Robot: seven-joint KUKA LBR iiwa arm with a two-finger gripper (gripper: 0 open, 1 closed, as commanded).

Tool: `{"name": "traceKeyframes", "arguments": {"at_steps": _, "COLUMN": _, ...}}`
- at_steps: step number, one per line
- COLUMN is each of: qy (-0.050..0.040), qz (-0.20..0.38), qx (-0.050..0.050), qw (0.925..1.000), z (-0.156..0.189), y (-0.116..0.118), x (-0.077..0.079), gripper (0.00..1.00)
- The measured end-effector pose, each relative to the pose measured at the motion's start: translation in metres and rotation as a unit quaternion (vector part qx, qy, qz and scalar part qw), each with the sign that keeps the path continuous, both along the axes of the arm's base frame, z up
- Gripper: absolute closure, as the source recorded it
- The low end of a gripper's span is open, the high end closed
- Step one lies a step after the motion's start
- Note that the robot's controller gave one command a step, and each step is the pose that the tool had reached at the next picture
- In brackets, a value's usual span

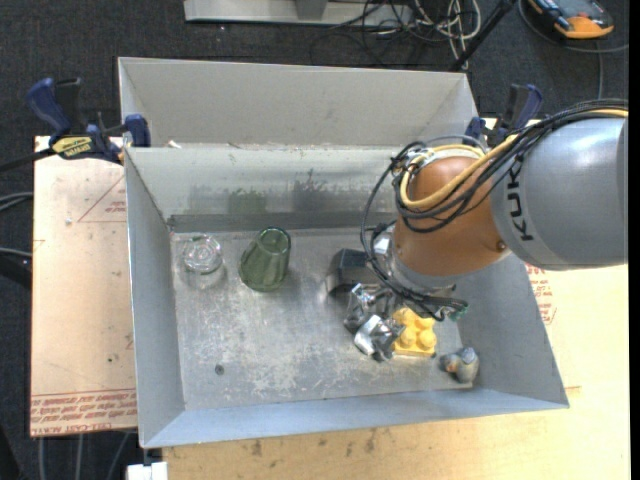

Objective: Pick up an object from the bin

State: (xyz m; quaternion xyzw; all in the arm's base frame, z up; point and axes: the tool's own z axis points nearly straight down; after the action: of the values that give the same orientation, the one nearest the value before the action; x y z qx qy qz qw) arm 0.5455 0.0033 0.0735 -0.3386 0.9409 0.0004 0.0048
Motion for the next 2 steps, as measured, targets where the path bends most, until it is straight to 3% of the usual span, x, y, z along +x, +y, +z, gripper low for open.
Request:
{"name": "traceKeyframes", "arguments": {"at_steps": 1, "qy": 0.0047, "qz": 0.043, "qx": -0.001, "qw": 0.9991, "z": 0.014, "y": 0.001, "x": -0.004, "gripper": 1.00}}
{"name": "traceKeyframes", "arguments": {"at_steps": 2, "qy": 0.0026, "qz": 0.120, "qx": -0.002, "qw": 0.9928, "z": 0.046, "y": -0.008, "x": -0.013, "gripper": 1.00}}
